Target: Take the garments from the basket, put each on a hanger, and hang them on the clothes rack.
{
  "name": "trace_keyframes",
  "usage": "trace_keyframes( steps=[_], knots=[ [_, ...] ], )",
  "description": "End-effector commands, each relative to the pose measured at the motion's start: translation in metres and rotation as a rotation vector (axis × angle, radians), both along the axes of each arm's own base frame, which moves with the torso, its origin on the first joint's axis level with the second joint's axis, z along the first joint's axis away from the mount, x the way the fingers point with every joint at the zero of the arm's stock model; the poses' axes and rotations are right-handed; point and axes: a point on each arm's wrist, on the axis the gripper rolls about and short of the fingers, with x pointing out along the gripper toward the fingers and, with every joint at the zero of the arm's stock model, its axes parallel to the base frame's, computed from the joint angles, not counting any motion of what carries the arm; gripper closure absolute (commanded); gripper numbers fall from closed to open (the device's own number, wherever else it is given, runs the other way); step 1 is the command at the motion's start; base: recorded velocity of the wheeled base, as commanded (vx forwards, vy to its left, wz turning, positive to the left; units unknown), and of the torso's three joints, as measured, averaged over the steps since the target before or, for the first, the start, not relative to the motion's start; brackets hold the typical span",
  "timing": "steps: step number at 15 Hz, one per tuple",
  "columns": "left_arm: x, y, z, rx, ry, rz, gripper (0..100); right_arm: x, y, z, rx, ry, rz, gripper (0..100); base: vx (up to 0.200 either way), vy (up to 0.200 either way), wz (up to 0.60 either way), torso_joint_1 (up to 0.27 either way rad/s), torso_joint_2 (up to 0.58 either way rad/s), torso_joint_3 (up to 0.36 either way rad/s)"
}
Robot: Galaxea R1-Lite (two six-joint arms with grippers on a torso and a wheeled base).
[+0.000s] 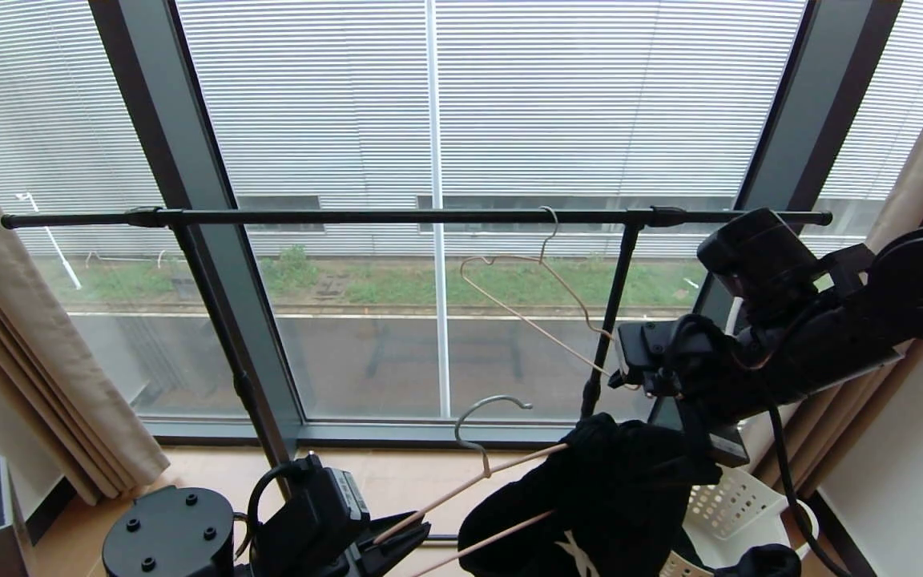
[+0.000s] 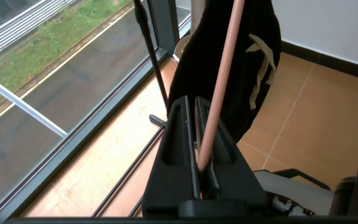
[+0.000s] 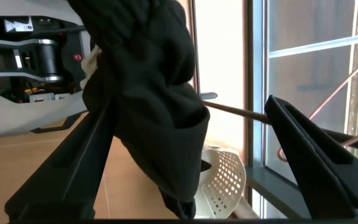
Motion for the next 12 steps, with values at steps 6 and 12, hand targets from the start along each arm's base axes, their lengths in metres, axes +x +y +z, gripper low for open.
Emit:
trace_keyframes(
  steps=[6,12],
  knots=[
    [0.000,0.000,0.000,0.000,0.000,0.000,100,0.013,0.029,0.001,0.013,-0.019,0.041,0,0.000,0.000,0.00,0.000,0.00,0.000],
    [-0.001,0.000,0.000,0.000,0.002,-0.001,100,0.004,0.045,0.001,0.018,-0.017,0.099,0,0.000,0.000,0.00,0.000,0.00,0.000]
  ],
)
